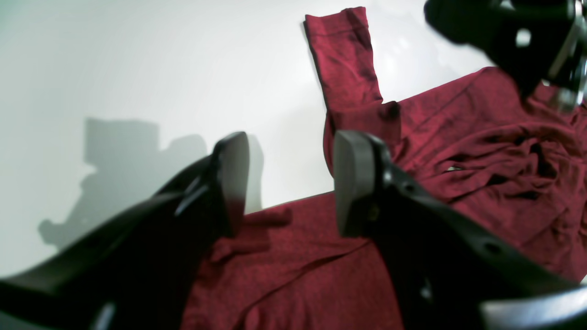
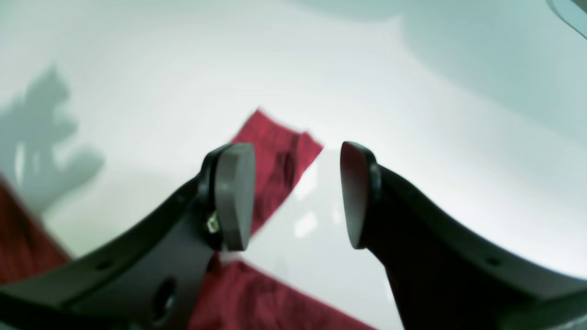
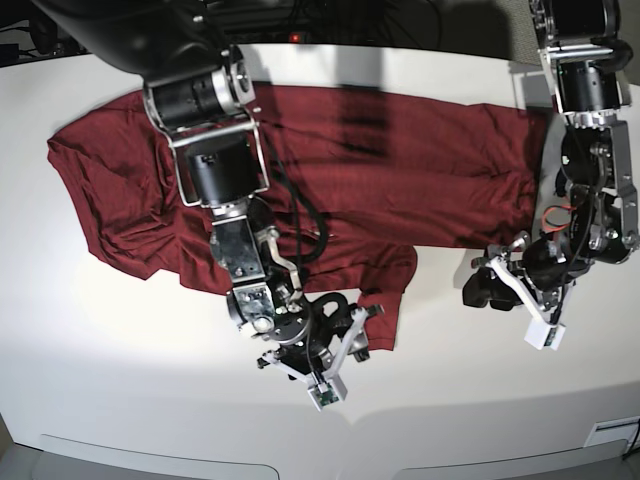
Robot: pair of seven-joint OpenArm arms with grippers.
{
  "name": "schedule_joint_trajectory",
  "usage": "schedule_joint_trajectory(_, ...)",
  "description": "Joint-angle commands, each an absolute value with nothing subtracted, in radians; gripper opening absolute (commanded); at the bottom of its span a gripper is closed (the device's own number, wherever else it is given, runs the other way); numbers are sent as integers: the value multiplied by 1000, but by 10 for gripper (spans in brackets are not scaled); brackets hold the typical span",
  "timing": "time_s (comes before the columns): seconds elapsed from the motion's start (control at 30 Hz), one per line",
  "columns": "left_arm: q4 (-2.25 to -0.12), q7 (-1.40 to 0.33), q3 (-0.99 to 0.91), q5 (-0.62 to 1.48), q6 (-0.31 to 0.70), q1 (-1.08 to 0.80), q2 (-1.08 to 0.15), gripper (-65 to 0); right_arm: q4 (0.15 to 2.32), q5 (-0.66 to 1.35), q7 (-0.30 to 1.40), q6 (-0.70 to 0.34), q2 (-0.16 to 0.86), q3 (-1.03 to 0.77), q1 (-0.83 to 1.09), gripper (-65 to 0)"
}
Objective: Fold the T-shirt properly
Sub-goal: 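Drag the sleeve across the shirt body with the right gripper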
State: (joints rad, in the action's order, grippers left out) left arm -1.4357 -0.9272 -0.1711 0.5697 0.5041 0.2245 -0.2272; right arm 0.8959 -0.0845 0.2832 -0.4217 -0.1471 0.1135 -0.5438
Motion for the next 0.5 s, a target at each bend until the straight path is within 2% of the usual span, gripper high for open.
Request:
schedule_joint_trajectory(0.0, -1456, -906, -175, 585, 508, 249, -236, -360, 894, -100, 247, -398, -157, 96, -579, -360)
schedule_joint_trajectory(0.23, -1456, -936, -175, 585, 508, 249, -236, -360, 619, -234, 35, -177, -157, 52, -579, -360)
schedule_joint_trajectory(0.33, -1456, -935, -175, 585, 508, 249, -236, -360, 513, -292, -44, -178, -157, 53, -579, -360)
schedule_joint_trajectory(0.47, -1456, -934, -175, 586, 508, 249, -236, -360, 494, -318, -69, -211, -157, 54, -586, -360)
